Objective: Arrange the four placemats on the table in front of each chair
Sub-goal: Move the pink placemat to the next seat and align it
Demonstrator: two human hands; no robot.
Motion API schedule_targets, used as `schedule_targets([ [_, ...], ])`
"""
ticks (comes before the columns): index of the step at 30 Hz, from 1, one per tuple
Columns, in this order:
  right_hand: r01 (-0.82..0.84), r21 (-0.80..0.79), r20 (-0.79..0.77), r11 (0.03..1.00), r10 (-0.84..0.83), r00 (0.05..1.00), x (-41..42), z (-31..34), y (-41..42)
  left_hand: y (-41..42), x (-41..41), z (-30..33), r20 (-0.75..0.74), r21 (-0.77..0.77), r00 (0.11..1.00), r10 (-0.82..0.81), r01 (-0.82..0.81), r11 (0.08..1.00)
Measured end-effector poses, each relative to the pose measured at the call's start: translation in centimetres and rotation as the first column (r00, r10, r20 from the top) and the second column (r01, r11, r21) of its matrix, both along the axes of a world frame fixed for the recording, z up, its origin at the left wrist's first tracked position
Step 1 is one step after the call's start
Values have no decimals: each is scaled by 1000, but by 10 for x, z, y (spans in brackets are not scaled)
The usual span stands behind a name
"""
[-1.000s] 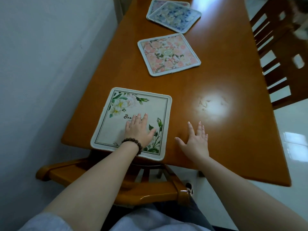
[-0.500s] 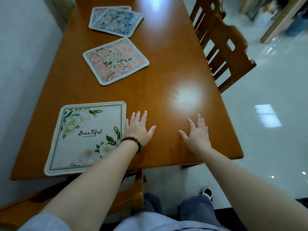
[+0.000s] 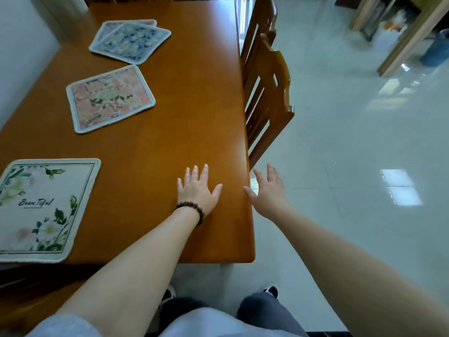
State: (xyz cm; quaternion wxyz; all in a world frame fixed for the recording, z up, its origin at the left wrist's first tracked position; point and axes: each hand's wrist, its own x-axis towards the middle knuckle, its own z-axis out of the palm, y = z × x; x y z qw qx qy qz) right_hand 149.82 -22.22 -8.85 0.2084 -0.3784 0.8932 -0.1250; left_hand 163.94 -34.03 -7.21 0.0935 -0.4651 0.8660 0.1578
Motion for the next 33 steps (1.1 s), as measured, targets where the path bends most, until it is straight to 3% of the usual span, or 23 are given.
schedule_targets([
  [6, -42, -66, 40, 997, 45, 998, -84, 22, 25, 32, -78, 26, 18, -38, 998, 54, -53, 998],
  [11, -75, -144, 30, 987, 80, 996, -134, 35, 16, 23, -128, 33, 2, -78, 997, 74, -74, 994],
  [18, -116, -137, -19, 984, 114, 993, -206, 57, -18, 0, -177, 32, -29, -91, 989, 147, -149, 985],
  [27, -236, -190, -113, 953, 218, 969, -289, 59, -128, -86, -250, 22, -118, -127, 954, 274, -288, 949],
  [33, -488, -118, -166, 865, 467, 868, -326, 61, -244, -170, -276, 11, -153, -25, 875, 459, -467, 884],
])
